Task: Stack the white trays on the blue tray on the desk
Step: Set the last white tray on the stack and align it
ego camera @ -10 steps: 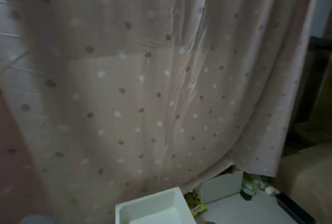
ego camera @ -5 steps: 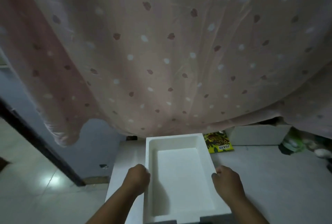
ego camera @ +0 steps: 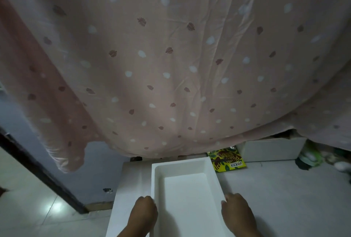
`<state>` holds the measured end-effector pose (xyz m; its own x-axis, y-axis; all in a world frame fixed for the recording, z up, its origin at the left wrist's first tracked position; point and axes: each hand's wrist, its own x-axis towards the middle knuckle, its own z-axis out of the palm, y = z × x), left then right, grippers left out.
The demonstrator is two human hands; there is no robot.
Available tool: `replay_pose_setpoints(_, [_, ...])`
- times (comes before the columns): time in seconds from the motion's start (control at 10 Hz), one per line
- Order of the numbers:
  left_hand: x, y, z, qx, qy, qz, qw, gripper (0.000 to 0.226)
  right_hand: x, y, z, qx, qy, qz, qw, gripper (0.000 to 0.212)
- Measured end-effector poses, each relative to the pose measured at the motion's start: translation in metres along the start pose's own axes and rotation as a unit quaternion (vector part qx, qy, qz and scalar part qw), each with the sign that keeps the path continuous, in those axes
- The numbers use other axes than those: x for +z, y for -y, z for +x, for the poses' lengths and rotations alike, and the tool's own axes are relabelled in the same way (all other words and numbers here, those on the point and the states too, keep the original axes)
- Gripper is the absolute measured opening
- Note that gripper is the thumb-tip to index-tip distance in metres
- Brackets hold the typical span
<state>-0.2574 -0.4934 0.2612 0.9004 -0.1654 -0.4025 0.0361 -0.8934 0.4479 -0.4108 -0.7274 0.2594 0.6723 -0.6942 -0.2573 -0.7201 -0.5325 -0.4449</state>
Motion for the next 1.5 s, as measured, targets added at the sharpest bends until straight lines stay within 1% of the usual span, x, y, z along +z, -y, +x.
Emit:
replay_pose_setpoints(0.1, [0.004,0.001,-0.001,0.006,0.001,0.008,1.000,0.032,-0.001,0.001,0.001,0.009,0.005,0.004,1.000,0.018])
replay_pose_setpoints(0.2, [0.005,0.000,-0.002,-0.007,-0.020,0.006,1.000,0.026,-0.002,0.000,0.003,0.025,0.018,0.006,1.000,0.025])
replay_pose_setpoints(0.3, [0.009,0.005,0.010,-0.016,-0.016,0.049,0.999,0.035,-0.002,0.000,0.005,0.044,0.030,0.017,0.998,0.027])
replay_pose_setpoints(0.4, [0.006,0.001,0.011,-0.012,-0.008,0.052,0.999,0.028,-0.001,-0.001,0.013,0.063,0.047,0.065,0.995,0.022])
replay_pose_setpoints(0.5, [-0.004,-0.009,0.016,-0.014,0.008,0.019,1.000,0.027,-0.003,0.005,0.027,0.099,0.084,0.107,0.986,0.044])
replay_pose_setpoints(0.6, [0.000,-0.005,0.025,-0.063,0.031,-0.005,0.998,0.049,0.001,0.014,0.038,0.121,0.103,0.123,0.980,0.052])
replay_pose_setpoints(0.7, [0.016,0.007,0.031,-0.114,0.049,-0.052,0.991,0.071,0.011,0.021,0.046,0.136,0.097,0.134,0.977,0.057])
replay_pose_setpoints(0.8, [0.032,0.011,0.034,-0.106,0.033,-0.038,0.993,0.081,0.019,0.024,0.051,0.150,0.089,0.131,0.976,0.050])
replay_pose_setpoints(0.9, [0.038,0.010,0.031,-0.103,0.004,-0.035,0.994,0.084,0.022,0.022,0.051,0.140,0.083,0.139,0.977,0.044])
replay_pose_setpoints(1.0, [0.036,0.005,0.032,-0.116,-0.005,-0.032,0.993,0.082,0.019,0.026,0.054,0.146,0.076,0.133,0.977,0.060])
replay_pose_setpoints(1.1, [0.033,-0.008,0.031,-0.123,-0.001,-0.044,0.991,0.079,0.008,0.031,0.060,0.150,0.046,0.131,0.979,0.063])
replay_pose_setpoints(1.2, [0.032,-0.012,0.027,-0.125,0.004,-0.050,0.991,0.078,0.002,0.028,0.058,0.164,0.046,0.131,0.977,0.062])
replay_pose_setpoints(1.3, [0.039,0.018,0.023,-0.135,0.035,-0.026,0.990,0.078,0.029,0.025,0.041,0.204,0.067,0.103,0.971,0.063])
replay_pose_setpoints(1.4, [0.039,0.015,0.025,-0.124,0.033,-0.032,0.991,0.080,0.029,0.026,0.047,0.202,0.068,0.105,0.971,0.063])
replay_pose_setpoints(1.5, [0.033,0.002,0.031,-0.132,0.031,-0.056,0.989,0.077,0.020,0.028,0.057,0.190,0.076,0.104,0.973,0.064])
